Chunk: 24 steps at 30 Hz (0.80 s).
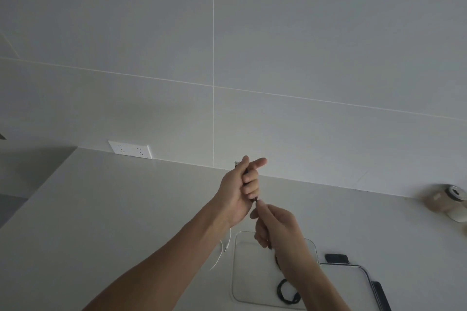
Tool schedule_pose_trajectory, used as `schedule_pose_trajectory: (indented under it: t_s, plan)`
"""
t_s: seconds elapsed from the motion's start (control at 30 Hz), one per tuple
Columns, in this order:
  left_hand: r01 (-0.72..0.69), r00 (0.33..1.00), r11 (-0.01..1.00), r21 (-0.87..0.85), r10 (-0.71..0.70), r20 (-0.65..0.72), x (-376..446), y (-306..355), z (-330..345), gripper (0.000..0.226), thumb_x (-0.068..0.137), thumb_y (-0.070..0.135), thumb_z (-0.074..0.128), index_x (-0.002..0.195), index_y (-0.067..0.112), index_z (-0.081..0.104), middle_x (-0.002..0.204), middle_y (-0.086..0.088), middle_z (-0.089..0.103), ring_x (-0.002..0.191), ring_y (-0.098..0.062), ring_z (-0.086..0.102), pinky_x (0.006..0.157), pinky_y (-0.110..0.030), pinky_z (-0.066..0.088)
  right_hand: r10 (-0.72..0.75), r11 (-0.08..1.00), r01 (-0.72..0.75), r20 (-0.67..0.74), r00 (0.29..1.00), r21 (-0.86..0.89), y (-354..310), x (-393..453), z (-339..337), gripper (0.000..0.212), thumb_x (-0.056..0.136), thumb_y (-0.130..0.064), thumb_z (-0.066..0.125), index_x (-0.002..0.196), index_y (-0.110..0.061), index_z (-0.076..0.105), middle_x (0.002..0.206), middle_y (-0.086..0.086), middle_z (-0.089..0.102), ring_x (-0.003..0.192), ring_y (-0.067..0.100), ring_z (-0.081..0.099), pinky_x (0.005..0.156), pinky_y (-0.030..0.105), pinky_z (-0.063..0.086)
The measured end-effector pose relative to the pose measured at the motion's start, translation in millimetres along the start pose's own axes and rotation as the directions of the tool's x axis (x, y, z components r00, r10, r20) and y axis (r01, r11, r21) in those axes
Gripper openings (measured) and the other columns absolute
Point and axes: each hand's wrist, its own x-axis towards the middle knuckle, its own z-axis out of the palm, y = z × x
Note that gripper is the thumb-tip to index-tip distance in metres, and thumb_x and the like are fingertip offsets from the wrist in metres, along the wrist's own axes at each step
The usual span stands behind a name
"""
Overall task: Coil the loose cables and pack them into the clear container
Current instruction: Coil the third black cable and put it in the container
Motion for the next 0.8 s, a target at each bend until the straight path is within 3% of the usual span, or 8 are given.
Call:
schedule_pose_trajectory:
  t_s: [0.1, 0.17, 0.23, 0.3, 0.4, 0.53, 0.67, 0.8]
  plan:
    - [0.098, 0.977, 0.990, -0.097, -0.077, 0.201, 0.5, -0.9, -5.1, 0.036, 0.108, 0.031, 0.040, 0.104, 0.004, 0.065, 0.047, 0.010, 0.031, 0.032, -0.004, 0.027, 0.040, -0.020, 0.015, 0.096, 0.957, -0.122, 0.110, 0.989, 0.265, 5.4, 0.6, -12.1, 0.040, 0.099, -0.040, 0.059, 0.100, 0.000, 0.063, 0.060, 0.005, 0.038, 0.048, 0.017, 0.022, 0.053, 0.031, 0.034]
    - [0.179, 0.934, 0.977, -0.113, -0.133, 0.332, -2.7, -2.5, -3.7, 0.038, 0.108, 0.029, 0.039, 0.098, 0.004, 0.066, 0.046, 0.009, 0.026, 0.032, -0.005, 0.023, 0.040, -0.021, 0.012, 0.097, 0.937, -0.160, 0.207, 0.974, 0.311, 4.2, 3.1, -14.9, 0.035, 0.104, -0.038, 0.051, 0.104, -0.006, 0.066, 0.072, 0.007, 0.048, 0.047, 0.017, 0.013, 0.048, 0.029, 0.029]
    - [0.208, 0.906, 0.975, -0.075, -0.163, 0.391, -3.2, -0.6, -2.9, 0.038, 0.108, 0.028, 0.040, 0.093, 0.005, 0.064, 0.044, 0.009, 0.027, 0.032, -0.006, 0.021, 0.039, -0.021, 0.013, 0.036, 0.932, -0.107, 0.205, 0.978, 0.347, 3.4, 5.3, -15.0, 0.032, 0.105, -0.036, 0.050, 0.102, -0.007, 0.065, 0.084, 0.006, 0.056, 0.048, 0.016, 0.011, 0.047, 0.027, 0.024]
    - [0.209, 0.894, 0.978, 0.015, -0.197, 0.403, -1.9, 2.2, -2.8, 0.036, 0.108, 0.029, 0.042, 0.088, 0.006, 0.061, 0.042, 0.009, 0.032, 0.032, -0.006, 0.019, 0.038, -0.020, 0.014, -0.025, 0.931, -0.022, 0.126, 0.992, 0.364, 4.0, 6.8, -16.9, 0.030, 0.105, -0.029, 0.051, 0.099, -0.002, 0.063, 0.082, 0.004, 0.058, 0.048, 0.015, 0.013, 0.046, 0.025, 0.024]
    - [0.195, 0.905, 0.973, 0.119, -0.226, 0.360, -2.4, 2.4, -3.0, 0.035, 0.107, 0.031, 0.044, 0.083, 0.009, 0.057, 0.044, 0.009, 0.029, 0.033, -0.006, 0.022, 0.039, -0.021, 0.017, -0.046, 0.929, 0.026, 0.046, 0.998, 0.368, 4.2, 8.7, -20.1, 0.026, 0.105, -0.020, 0.053, 0.089, -0.002, 0.062, 0.067, 0.000, 0.051, 0.048, 0.014, 0.014, 0.044, 0.023, 0.024]
    - [0.178, 0.971, 0.964, 0.195, -0.204, 0.121, -3.5, -0.5, -0.9, 0.035, 0.105, 0.033, 0.050, 0.078, 0.011, 0.056, 0.050, 0.005, 0.027, 0.043, -0.010, 0.038, 0.047, -0.022, 0.037, -0.039, 0.911, 0.044, -0.020, 0.999, 0.410, 6.3, 11.5, -23.2, 0.021, 0.103, -0.017, 0.054, 0.088, -0.002, 0.058, 0.067, 0.008, 0.023, 0.049, 0.016, 0.010, 0.046, 0.026, 0.017]
    - [0.120, 0.993, 0.961, 0.249, -0.113, -0.041, -2.3, -6.2, 1.8, 0.037, 0.106, 0.035, 0.049, 0.077, 0.013, 0.052, 0.058, 0.003, 0.027, 0.047, -0.013, 0.041, 0.050, -0.024, 0.040, -0.036, 0.925, 0.033, -0.001, 0.999, 0.380, 7.8, 13.1, -28.0, 0.023, 0.105, -0.016, 0.053, 0.087, -0.003, 0.058, 0.072, 0.010, 0.035, 0.046, 0.013, 0.014, 0.044, 0.022, 0.022]
    - [0.122, 0.991, 0.981, 0.150, -0.112, -0.073, 1.6, -12.5, 1.6, 0.040, 0.105, 0.035, 0.051, 0.071, 0.013, 0.050, 0.061, 0.000, 0.039, 0.053, -0.017, 0.052, 0.052, -0.025, 0.050, -0.001, 0.940, -0.025, 0.078, 0.997, 0.341, 7.3, 12.6, -28.7, 0.026, 0.106, -0.019, 0.051, 0.086, -0.007, 0.063, 0.072, 0.005, 0.048, 0.042, 0.009, 0.018, 0.040, 0.020, 0.025]
